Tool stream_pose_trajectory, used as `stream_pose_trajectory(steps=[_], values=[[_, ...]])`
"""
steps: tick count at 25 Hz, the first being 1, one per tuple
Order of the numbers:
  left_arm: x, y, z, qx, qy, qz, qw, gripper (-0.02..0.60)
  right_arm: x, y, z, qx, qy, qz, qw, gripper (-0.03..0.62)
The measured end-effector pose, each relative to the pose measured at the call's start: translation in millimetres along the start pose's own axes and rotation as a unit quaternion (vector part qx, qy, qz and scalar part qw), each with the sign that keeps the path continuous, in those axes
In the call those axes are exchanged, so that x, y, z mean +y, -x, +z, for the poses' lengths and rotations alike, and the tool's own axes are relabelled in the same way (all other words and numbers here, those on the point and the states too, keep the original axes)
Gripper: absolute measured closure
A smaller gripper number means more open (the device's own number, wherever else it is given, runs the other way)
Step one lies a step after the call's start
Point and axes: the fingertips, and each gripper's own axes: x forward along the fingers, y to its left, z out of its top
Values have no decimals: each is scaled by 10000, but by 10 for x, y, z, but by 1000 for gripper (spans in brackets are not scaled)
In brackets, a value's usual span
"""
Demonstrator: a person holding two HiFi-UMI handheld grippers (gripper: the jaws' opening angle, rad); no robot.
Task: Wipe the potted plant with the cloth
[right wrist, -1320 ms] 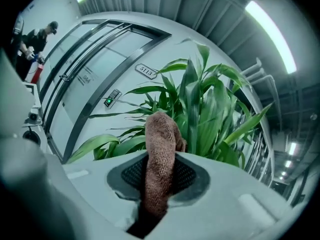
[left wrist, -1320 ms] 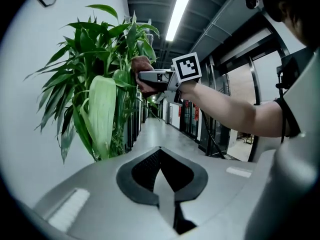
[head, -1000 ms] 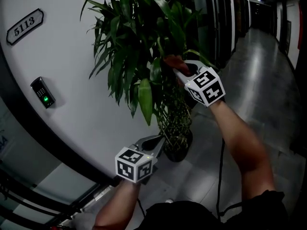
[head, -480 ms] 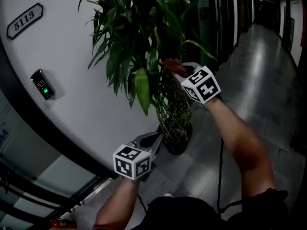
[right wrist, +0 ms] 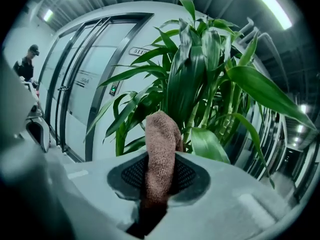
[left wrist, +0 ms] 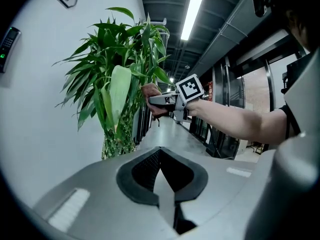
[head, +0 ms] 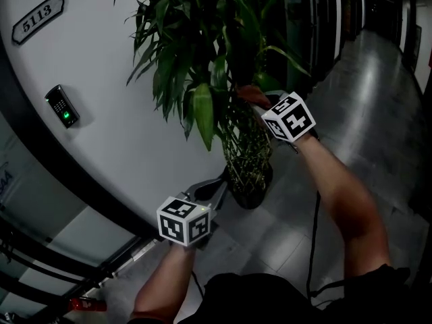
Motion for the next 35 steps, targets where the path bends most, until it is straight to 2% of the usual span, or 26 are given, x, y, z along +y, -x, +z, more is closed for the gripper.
stream_pose_trajectory(steps=[4,7,11,16,20,22,26,30,35], values=[[61,28,-61,-22,64,-29,10000,565,137,36,-172,182,-83,34,9998,523],[150,82,-153,-2,98,-64,9999,565,411,119,-359,205,-332,127,9992,523],[233,205,-384,-94,120,-133,9998,565,1030,288,-730,115,-992,453,9940,523],[235,517,-799,258,120,-431,9987,565,1980,648,-1228,228,-1975,678,9777,523],[153,808,-1014,392,185,-766,9961,565,2514,1043,-1440,188,-2791,335,9595,523],[90,936,-1085,399,223,-987,9941,565,2755,1221,-1470,137,-3042,162,9524,523],[46,1180,-1265,447,276,-1317,9899,565,3239,1580,-1543,224,-3165,-147,9482,523],[159,1259,-1489,546,96,-1324,9896,565,3466,1914,-1768,502,-3394,-637,9371,523],[38,1358,-1841,900,375,-1576,9827,565,3756,2165,-1844,697,-3582,-973,9259,523]])
